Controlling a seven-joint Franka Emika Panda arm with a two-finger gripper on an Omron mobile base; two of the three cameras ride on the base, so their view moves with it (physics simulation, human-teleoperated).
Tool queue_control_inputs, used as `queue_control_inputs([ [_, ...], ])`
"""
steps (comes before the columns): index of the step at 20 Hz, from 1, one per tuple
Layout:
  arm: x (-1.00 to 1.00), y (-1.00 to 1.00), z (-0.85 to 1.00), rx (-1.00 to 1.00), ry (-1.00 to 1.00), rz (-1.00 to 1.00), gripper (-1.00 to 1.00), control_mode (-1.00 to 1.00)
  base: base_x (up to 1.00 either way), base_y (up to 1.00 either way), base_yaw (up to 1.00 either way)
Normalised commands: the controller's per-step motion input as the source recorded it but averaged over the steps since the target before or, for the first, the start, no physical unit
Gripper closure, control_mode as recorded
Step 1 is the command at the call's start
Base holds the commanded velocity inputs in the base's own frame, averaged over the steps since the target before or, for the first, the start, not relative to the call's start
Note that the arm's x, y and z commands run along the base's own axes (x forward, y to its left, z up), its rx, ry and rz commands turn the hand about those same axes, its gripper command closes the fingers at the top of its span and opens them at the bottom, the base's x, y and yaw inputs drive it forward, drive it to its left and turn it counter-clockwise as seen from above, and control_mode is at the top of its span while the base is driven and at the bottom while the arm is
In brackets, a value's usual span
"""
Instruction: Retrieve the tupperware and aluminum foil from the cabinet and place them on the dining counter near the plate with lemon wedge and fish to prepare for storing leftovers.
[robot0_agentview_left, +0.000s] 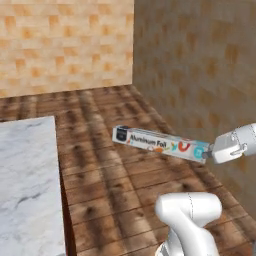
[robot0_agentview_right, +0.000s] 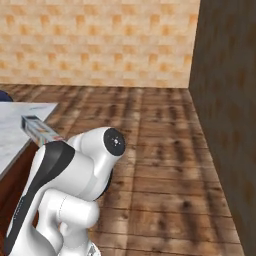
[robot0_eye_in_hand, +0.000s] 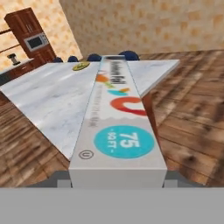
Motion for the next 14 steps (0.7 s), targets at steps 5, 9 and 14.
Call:
queue_control_inputs([
  [5, 0.00, 0.00, 0.00, 0.00, 0.00, 0.00, 1.00, 1.00, 1.00, -0.31, 0.45],
  [9, 0.00, 0.00, 0.00, 0.00, 0.00, 0.00, 1.00, 1.00, 1.00, -0.44, 0.41],
  [14, 0.00, 0.00, 0.00, 0.00, 0.00, 0.00, 1.00, 1.00, 1.00, -0.54, 0.34],
])
